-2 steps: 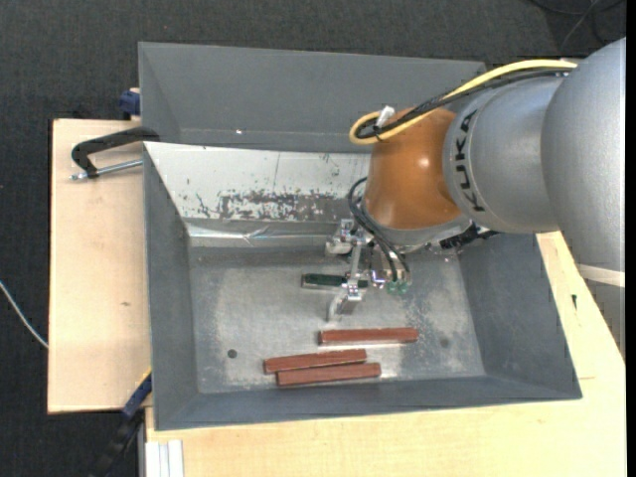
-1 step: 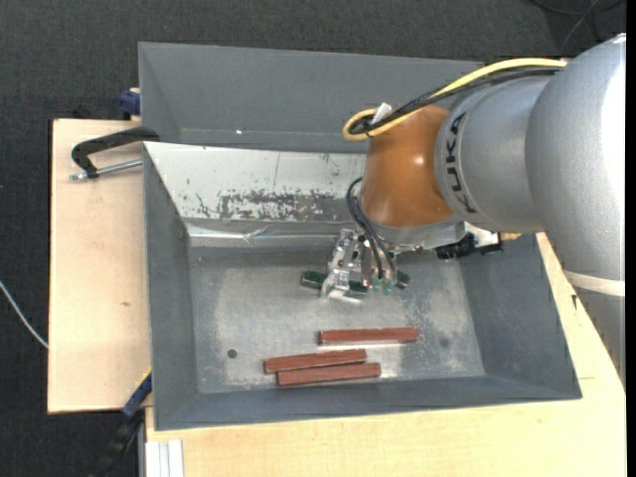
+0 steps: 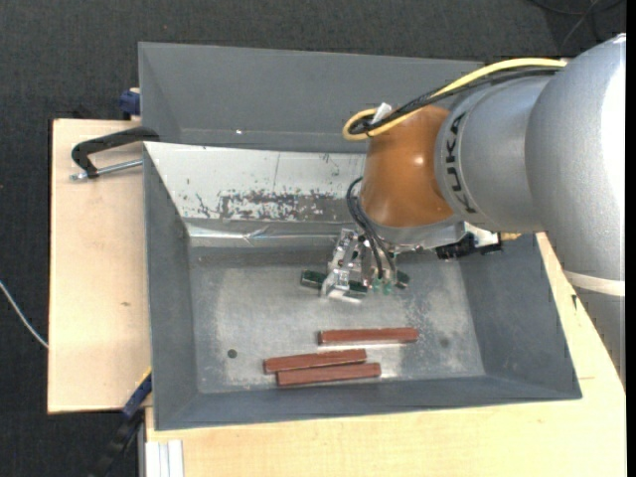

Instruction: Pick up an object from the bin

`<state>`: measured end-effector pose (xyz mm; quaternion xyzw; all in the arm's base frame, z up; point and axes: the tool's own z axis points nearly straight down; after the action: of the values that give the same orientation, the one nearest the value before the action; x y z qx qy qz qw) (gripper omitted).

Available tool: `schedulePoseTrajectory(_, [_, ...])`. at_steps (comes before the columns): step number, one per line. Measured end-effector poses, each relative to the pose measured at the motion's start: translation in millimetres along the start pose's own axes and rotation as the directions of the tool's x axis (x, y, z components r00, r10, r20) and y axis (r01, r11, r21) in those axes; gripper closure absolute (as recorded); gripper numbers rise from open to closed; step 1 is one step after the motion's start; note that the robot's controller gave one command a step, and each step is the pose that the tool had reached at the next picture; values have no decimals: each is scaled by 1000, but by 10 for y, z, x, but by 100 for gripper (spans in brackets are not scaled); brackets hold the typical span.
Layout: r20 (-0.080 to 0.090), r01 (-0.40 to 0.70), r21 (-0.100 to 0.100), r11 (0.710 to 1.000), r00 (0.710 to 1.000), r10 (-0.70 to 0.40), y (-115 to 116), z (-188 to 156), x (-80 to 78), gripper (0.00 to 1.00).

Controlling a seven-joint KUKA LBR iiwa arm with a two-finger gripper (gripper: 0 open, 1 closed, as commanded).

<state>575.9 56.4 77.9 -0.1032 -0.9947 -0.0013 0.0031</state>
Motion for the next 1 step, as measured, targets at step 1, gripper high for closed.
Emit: schedulePoseTrajectory(1, [1,0,0,1000,1000,0,-1,-18,4,100])
